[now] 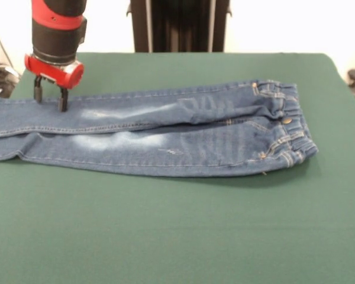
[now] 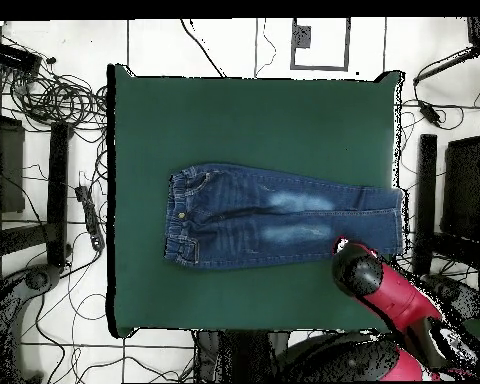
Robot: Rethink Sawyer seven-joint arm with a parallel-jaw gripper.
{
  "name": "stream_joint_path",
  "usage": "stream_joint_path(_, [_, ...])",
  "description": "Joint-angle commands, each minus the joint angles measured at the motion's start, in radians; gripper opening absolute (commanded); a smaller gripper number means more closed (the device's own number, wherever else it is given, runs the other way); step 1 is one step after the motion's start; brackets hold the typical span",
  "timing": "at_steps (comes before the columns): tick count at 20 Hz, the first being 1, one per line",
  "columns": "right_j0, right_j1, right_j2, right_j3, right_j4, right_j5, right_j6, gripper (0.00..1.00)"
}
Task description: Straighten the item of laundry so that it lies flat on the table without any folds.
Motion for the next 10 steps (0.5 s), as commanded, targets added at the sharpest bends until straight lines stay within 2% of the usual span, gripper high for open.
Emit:
stream_joint_path(1, [0.014,0.184,0.115,0.050,0.057,-0.017,0.254,1.00])
stream_joint_path(7, [0.076,0.214,0.038,0.024,0.150,0.197,0.280,1.00])
stream_joint_path(10, [0.098,0.218,0.015,0.026,0.187,0.263,0.280,1.00])
